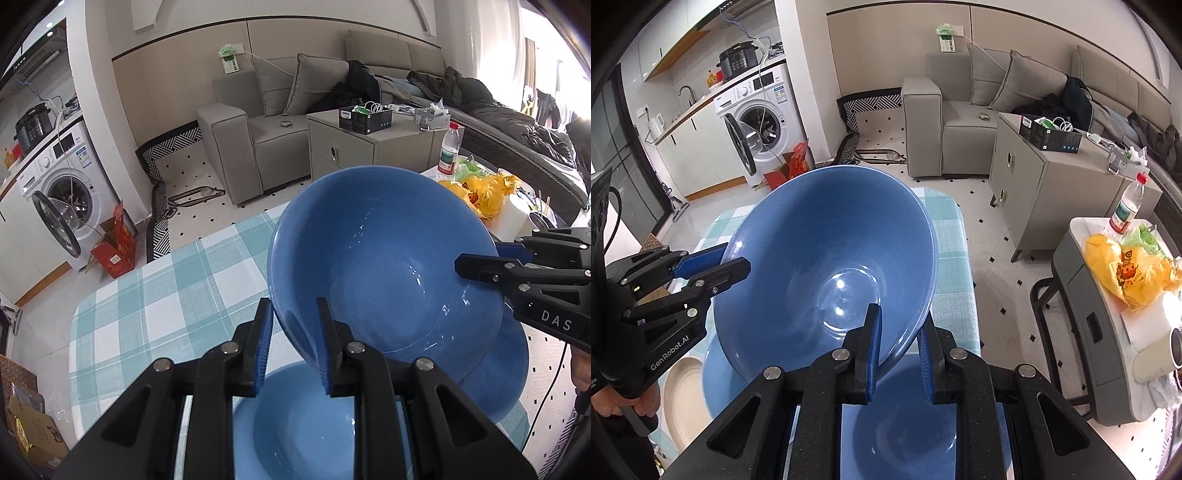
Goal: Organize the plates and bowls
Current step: 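Lift the blue bowl with both grippers and carry it toward another blue bowl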
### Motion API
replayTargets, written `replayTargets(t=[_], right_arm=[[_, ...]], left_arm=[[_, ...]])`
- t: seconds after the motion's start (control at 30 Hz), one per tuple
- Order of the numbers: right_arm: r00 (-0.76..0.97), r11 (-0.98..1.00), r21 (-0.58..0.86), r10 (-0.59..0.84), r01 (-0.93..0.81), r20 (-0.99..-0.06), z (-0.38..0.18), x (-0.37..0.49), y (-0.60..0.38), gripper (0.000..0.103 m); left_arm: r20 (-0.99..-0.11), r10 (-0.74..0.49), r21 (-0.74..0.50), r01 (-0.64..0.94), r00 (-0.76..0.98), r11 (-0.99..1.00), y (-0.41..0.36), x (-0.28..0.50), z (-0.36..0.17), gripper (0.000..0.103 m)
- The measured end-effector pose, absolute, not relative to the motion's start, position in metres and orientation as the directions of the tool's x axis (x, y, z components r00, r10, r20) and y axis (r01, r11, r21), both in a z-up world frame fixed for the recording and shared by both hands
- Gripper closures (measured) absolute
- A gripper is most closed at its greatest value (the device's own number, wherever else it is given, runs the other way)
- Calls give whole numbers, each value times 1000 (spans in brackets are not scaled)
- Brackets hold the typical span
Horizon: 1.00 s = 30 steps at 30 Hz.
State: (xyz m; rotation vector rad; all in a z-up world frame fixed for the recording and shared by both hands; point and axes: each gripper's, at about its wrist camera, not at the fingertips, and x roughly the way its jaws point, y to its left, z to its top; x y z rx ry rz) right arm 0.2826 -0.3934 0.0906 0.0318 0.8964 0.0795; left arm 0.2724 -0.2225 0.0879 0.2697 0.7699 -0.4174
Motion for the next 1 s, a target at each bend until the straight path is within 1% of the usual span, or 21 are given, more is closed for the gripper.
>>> replayTargets(t=[0.6, 1.0], right_arm=[[636, 995, 31, 86, -96, -767, 114, 243, -365, 84], [623, 990, 35, 114, -138, -774, 105, 230, -343, 84]], left_arm=[[-698, -248, 110, 442, 672, 890, -202, 231, 103, 83], [-700, -222, 111, 411, 678, 905, -179, 211, 94, 83]])
